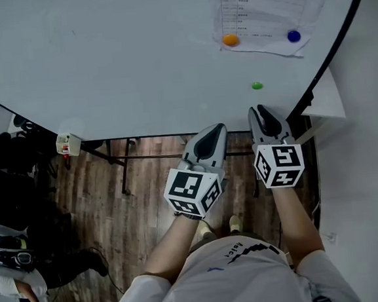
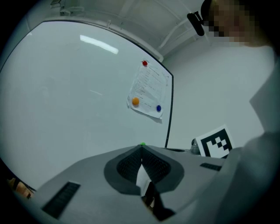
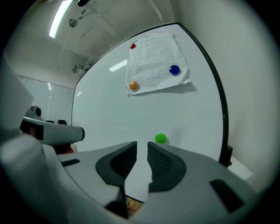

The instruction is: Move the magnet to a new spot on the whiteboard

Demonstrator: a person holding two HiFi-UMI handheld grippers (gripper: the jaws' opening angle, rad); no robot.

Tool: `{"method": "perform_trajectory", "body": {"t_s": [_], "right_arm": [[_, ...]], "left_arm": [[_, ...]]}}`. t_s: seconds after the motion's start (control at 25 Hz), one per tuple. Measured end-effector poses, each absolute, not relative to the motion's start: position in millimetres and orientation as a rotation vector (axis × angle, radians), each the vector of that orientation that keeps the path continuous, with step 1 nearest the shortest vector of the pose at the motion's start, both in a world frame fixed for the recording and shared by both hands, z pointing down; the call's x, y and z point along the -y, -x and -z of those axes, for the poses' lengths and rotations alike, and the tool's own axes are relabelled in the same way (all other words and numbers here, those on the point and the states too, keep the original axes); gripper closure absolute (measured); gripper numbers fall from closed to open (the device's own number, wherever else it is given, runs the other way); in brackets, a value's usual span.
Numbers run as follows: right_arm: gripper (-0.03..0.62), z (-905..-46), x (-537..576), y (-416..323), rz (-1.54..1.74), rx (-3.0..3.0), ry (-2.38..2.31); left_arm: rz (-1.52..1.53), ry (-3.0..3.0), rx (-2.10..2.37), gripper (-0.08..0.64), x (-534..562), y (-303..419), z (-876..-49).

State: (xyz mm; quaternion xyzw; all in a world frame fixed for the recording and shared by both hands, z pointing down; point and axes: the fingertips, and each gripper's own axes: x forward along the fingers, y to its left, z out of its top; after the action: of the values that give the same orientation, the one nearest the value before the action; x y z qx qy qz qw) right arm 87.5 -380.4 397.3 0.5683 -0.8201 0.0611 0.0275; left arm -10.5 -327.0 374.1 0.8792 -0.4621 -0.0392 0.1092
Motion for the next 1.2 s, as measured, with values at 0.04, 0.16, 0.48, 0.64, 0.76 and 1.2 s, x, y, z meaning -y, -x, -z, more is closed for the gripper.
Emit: {"method": "perform_trajectory", "body": {"t_s": [0.04, 0.16, 0.48, 0.64, 0.76, 1.2], "right_arm": [[0.512, -396, 375, -86, -0.191, 2.545, -1.744], [0.529, -392, 357, -80, -0.199, 2.580, -1.712], [0.558, -380, 315, -66, -0.223, 2.671, -1.635], [0.571, -378, 299, -58, -0.238, 2.699, -1.608], [0.574, -376, 289, -52, -0.244, 2.717, -1.589], [0.578, -366, 273, -33, -0.228, 2.762, -1.510]], "left_arm": [[0.117, -2.583, 1.359, 0.551, 324, 10, -374], [0.120, -2.578, 1.361, 0.551, 313, 9, -372], [0.127, -2.580, 1.367, 0.551, 283, 8, -366], [0.123, -2.583, 1.374, 0.550, 272, 8, -364], [0.120, -2.586, 1.381, 0.551, 264, 10, -362], [0.131, -2.575, 1.405, 0.551, 254, 19, -356]]}}
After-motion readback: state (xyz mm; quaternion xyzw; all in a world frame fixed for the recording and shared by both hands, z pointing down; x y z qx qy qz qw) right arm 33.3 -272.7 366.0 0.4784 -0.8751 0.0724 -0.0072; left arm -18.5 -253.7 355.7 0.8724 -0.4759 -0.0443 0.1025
